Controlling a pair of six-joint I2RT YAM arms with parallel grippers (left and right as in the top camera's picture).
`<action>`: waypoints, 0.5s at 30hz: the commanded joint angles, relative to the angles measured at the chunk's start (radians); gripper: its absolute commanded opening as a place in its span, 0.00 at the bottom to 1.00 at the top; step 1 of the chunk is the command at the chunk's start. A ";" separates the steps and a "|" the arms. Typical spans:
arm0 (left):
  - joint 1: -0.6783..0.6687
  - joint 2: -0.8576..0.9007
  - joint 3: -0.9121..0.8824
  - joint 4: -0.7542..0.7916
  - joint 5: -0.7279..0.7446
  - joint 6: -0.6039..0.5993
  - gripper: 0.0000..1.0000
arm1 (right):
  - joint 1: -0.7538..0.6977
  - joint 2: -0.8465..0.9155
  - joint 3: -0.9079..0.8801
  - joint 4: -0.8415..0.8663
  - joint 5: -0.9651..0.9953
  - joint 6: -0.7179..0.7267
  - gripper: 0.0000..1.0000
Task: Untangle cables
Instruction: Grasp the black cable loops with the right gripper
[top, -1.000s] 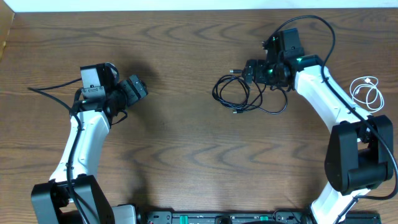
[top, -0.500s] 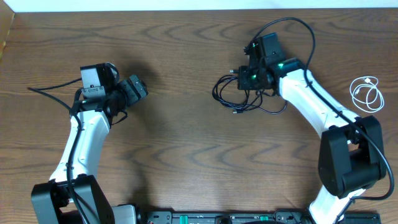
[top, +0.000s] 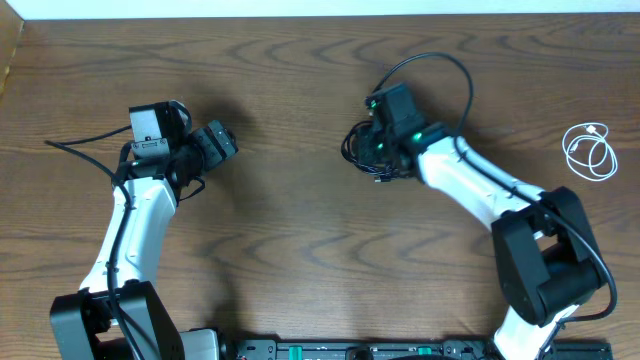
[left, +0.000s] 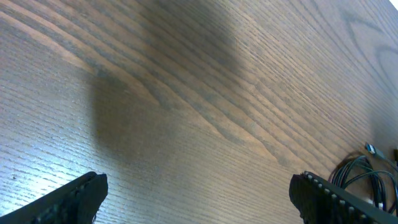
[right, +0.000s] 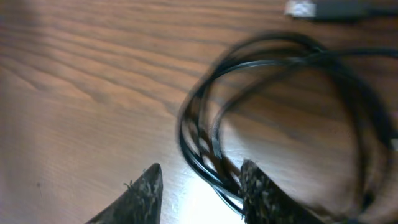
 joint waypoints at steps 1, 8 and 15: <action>0.003 -0.001 0.012 -0.003 -0.007 0.001 0.98 | 0.050 0.009 -0.071 0.103 0.103 0.013 0.32; 0.003 -0.001 0.012 -0.003 -0.007 0.001 0.98 | 0.124 0.009 -0.157 0.245 0.127 0.065 0.09; 0.003 -0.001 0.012 -0.003 -0.007 0.001 0.98 | 0.152 0.011 -0.164 0.322 0.329 -0.048 0.20</action>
